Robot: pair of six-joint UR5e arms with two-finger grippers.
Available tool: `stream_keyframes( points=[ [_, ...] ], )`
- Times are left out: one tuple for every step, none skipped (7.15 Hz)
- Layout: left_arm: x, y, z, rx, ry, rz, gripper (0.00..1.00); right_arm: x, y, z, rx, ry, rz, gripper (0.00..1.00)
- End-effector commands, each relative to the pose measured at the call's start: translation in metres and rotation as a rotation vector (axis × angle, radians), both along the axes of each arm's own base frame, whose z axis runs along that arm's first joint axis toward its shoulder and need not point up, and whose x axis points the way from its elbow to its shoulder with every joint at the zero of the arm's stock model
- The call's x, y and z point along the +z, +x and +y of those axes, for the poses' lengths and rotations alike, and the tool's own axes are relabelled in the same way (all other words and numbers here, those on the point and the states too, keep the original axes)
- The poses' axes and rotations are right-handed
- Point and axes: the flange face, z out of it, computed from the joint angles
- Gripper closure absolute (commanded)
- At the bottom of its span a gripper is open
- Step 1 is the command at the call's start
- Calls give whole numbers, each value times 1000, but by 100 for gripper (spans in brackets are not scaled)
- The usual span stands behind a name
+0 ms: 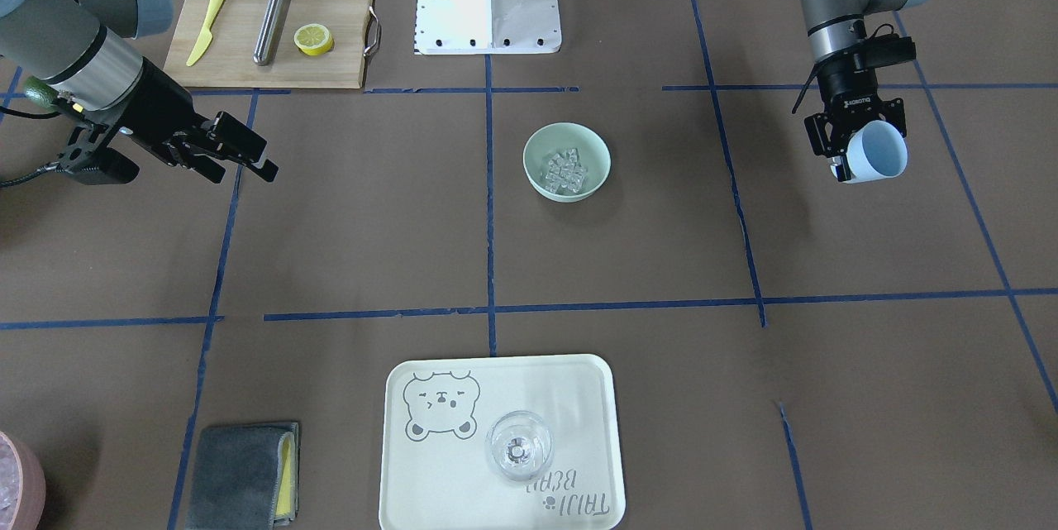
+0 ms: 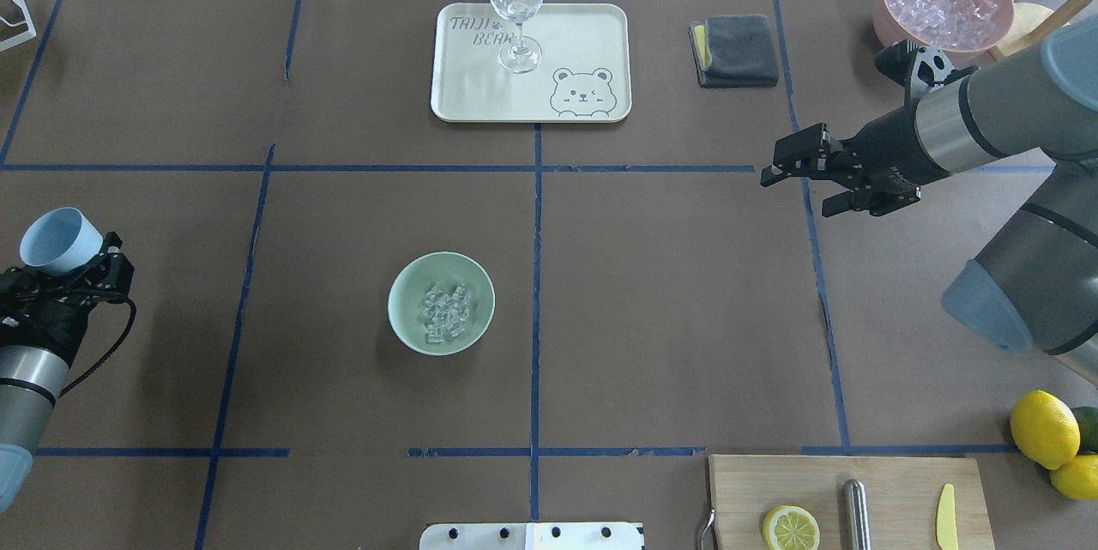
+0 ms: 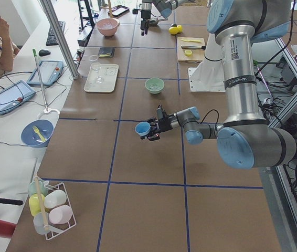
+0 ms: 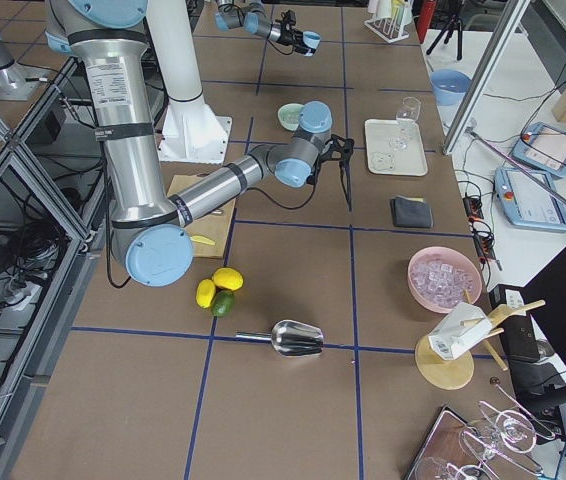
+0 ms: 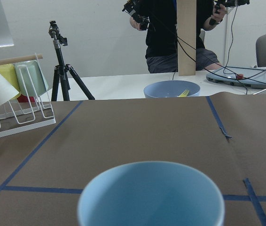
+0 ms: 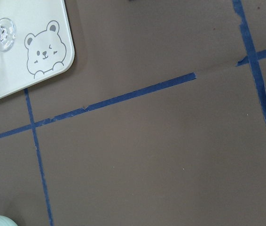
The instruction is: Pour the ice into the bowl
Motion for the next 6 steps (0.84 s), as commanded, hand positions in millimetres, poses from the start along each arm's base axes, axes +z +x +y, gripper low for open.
stream_keyframes(
  points=[
    [54,-4,1,-74,8,7,100,-7,4,3,4,11,-9,0],
    [62,2,0,-97,23,13,100,-8,4,4,4,13,-10,0],
    [57,8,-2,-101,29,23,100,-10,5,5,4,16,-13,0],
    [58,11,-4,-115,54,7,100,-11,5,6,4,18,-15,0],
    [61,17,-5,-116,55,-1,100,-11,7,8,5,17,-15,0],
    [76,17,-5,-116,51,-30,100,-11,8,8,6,19,-16,0]
  ],
)
